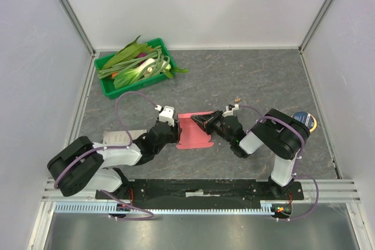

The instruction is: Fold the paper box

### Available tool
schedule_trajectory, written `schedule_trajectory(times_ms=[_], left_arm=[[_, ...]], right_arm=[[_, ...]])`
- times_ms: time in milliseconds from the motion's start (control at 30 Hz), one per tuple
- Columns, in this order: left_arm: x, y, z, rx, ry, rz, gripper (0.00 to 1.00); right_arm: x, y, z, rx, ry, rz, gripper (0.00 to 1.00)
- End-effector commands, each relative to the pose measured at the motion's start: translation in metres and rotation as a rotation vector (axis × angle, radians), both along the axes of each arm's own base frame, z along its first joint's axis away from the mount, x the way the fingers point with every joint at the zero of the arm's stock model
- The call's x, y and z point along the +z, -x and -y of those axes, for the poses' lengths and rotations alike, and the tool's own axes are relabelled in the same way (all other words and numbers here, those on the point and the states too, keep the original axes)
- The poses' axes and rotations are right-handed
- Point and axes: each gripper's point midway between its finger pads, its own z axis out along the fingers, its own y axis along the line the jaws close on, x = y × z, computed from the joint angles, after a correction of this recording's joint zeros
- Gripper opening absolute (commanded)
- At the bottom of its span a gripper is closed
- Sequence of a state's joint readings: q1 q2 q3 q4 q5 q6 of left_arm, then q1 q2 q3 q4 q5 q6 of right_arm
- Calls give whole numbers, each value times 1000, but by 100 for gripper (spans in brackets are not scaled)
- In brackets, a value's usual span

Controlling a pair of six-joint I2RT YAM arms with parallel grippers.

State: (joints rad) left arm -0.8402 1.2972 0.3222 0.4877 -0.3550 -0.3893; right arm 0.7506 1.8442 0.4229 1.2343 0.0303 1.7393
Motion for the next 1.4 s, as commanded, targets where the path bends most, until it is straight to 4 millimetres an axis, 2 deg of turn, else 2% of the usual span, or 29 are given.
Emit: schedule_trajectory(times_ms=[0,100,133,233,333,367,433,533,567,600,700,733,767,800,833,867,900,967,1000,1033,1067,1100,1167,1200,1233,1267,1300,1333,1367], left_arm=[[9,-20,6,71,8,26,50],[14,-32,11,103,9,44,46],[8,-33,11,110,-13,32,46],[13,-39,11,127,-12,51,50],[9,-27,14,79,2,12,55],[17,-23,14,77,47,10,59],[11,-3,13,22,75,-39,62],[15,24,10,-46,121,-104,66],[9,34,5,-59,92,-148,67],[23,36,5,-70,123,-134,67],[37,45,0,-97,128,-137,66],[41,43,-5,-74,132,-124,66],[44,41,-8,-52,141,-122,64],[50,39,-10,-40,155,-108,63],[50,37,-12,-29,159,-106,62],[52,36,-10,-29,169,-103,61],[54,33,-7,-34,179,-93,62],[47,29,-6,-29,146,-113,62],[53,25,-2,-34,146,-102,61],[52,22,-1,-31,126,-104,61],[56,20,0,-39,114,-90,61],[69,14,5,-48,120,-64,61],[74,7,6,-70,65,-47,62],[91,-1,12,-70,66,-27,62],[94,-4,11,-64,45,-27,62],[88,-5,9,-70,-11,-53,63],[85,-7,7,-57,-30,-65,63],[80,-8,2,-33,-56,-75,63],[73,-6,-1,-24,-72,-99,56]], right_arm=[[4,-2,-2,5,34,18,0],[2,-2,-2,5,40,13,0],[3,-1,-2,7,40,15,0],[2,-1,-2,9,45,15,0],[0,0,-3,23,72,29,0],[1,-1,-3,27,77,38,4],[1,-1,-6,49,101,64,8],[2,1,-9,89,129,101,19],[6,1,-9,98,136,121,30],[3,1,-7,106,157,120,36],[5,3,0,136,216,156,56],[5,5,3,145,230,163,61],[17,9,2,182,248,226,69],[6,13,8,216,316,208,72],[8,13,9,233,362,226,75],[23,16,13,246,392,265,80],[13,20,24,285,498,286,81],[18,31,43,345,629,319,87],[12,24,65,366,805,383,88],[25,11,78,357,923,433,88],[28,8,94,353,1024,446,88],[17,8,119,361,1126,390,87],[30,-3,128,377,1189,440,85],[32,-7,136,371,1195,419,84],[47,-15,131,362,1184,451,82],[43,-17,129,388,1189,426,78],[59,-27,123,377,1181,442,75],[58,-31,123,379,1193,410,73],[46,-31,124,409,1206,346,70]])
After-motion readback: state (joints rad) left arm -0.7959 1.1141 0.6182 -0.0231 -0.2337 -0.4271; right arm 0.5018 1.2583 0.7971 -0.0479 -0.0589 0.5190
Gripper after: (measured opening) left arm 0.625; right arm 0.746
